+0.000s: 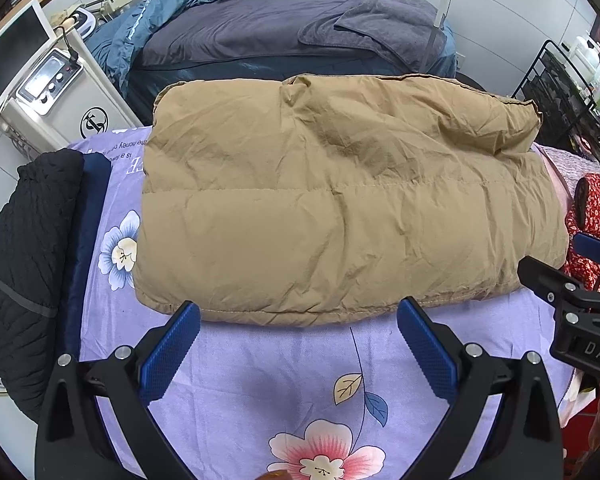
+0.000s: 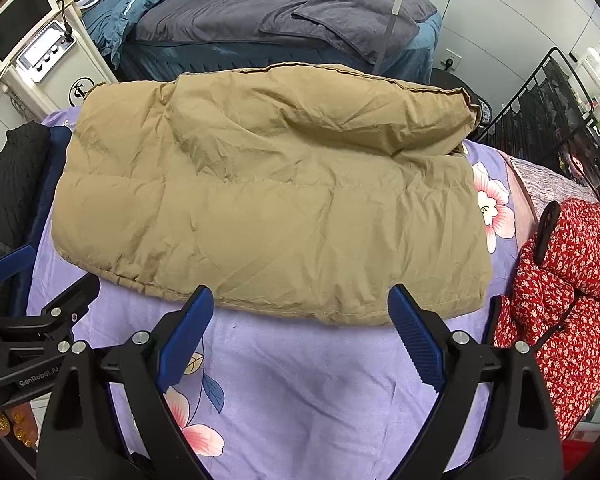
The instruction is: Fold large clothes
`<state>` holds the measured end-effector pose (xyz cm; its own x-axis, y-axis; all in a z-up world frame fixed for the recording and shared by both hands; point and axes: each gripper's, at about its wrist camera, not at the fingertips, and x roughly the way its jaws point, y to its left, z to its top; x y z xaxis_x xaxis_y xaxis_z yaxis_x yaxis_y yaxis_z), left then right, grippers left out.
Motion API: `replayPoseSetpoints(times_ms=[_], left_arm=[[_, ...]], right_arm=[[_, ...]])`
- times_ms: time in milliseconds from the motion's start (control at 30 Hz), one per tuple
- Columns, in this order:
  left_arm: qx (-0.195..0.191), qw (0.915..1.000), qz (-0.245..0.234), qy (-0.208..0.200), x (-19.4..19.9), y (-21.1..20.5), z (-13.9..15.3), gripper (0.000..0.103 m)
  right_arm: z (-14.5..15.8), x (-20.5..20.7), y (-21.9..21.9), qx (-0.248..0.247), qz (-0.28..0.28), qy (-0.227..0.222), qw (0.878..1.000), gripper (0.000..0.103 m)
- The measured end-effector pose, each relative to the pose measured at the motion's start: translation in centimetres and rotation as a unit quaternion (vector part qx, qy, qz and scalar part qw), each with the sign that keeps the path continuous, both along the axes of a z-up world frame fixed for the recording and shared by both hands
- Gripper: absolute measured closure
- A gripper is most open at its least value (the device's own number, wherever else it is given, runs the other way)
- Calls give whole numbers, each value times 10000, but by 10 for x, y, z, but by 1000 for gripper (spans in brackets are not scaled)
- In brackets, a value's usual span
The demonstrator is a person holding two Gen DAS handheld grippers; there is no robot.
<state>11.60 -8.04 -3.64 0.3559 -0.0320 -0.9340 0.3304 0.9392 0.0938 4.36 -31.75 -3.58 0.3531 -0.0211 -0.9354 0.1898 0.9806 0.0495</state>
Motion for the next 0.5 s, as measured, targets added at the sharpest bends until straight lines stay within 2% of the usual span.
replayPoseSetpoints(times_ms=[500], left_arm=[[23,10000,-27,-12,0,-2,2,6]], right_arm=[[1,2,1,1,24,7,10000,15]])
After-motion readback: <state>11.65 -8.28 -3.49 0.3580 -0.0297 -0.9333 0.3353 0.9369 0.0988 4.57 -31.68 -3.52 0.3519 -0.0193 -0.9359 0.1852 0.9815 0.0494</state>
